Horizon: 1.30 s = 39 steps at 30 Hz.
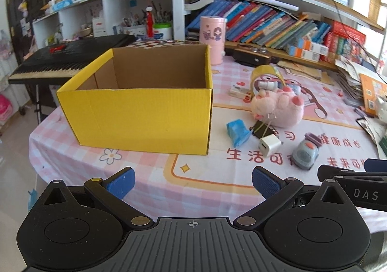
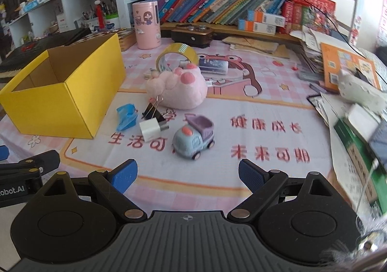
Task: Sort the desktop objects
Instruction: 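Reach the right gripper to the blue toy truck and grasp it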
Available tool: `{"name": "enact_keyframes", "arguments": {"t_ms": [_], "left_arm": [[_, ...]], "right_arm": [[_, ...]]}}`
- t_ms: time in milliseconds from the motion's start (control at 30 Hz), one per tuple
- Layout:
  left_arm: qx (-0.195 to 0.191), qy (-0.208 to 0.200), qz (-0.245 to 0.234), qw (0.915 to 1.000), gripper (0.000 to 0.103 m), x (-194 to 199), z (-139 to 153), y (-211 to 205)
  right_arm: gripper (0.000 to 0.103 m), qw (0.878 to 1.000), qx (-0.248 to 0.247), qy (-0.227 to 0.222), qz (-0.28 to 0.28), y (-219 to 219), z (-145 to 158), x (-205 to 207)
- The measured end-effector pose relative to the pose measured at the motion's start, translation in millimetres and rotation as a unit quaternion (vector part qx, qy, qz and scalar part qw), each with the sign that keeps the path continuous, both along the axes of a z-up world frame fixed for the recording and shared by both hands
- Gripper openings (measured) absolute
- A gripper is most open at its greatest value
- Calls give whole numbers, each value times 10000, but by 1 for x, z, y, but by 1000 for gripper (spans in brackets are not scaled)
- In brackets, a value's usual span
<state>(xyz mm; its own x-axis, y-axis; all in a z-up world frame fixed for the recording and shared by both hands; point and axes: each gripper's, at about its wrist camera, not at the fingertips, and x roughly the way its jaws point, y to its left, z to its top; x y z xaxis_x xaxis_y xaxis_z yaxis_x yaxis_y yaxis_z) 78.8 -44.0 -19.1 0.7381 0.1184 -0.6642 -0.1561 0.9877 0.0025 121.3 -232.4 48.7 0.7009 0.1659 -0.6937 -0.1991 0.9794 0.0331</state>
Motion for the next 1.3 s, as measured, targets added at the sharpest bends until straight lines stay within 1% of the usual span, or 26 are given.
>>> {"name": "enact_keyframes", "arguments": {"t_ms": [200,367,700,767,800,833,867,933,1067,1300], "left_arm": [[57,101,243,9996,103,9,-5,-10],[169,233,406,9988,103,13,-10,-17],[219,369,585,9974,103,22,-13,-29],[233,385,608,9971,103,24,-13,-31],[233,389,613,9971,103,25,-13,-32],[229,391,616,9971,103,27,-13,-33],[224,395,612,9971,103,29,-14,-35],[212,399,585,9973,103,32,-14,-38],[171,423,403,9981,102,45,-16,-50],[7,463,-84,9989,101,74,-26,-80]], "right_arm": [[92,9993,-41,72,373,-10,-13,25],[92,9967,-236,22,776,-10,-27,46],[91,9863,-363,127,1603,-3,-51,90],[84,9843,-379,197,1711,-2,-55,97],[77,9833,-393,261,1757,-2,-57,100],[68,9826,-404,335,1780,-3,-59,103],[63,9820,-391,408,1801,-4,-61,104],[62,9811,-298,438,1863,-8,-61,106],[61,9846,-104,311,1719,-24,-52,105],[62,9948,21,82,1011,-69,-30,101]]}}
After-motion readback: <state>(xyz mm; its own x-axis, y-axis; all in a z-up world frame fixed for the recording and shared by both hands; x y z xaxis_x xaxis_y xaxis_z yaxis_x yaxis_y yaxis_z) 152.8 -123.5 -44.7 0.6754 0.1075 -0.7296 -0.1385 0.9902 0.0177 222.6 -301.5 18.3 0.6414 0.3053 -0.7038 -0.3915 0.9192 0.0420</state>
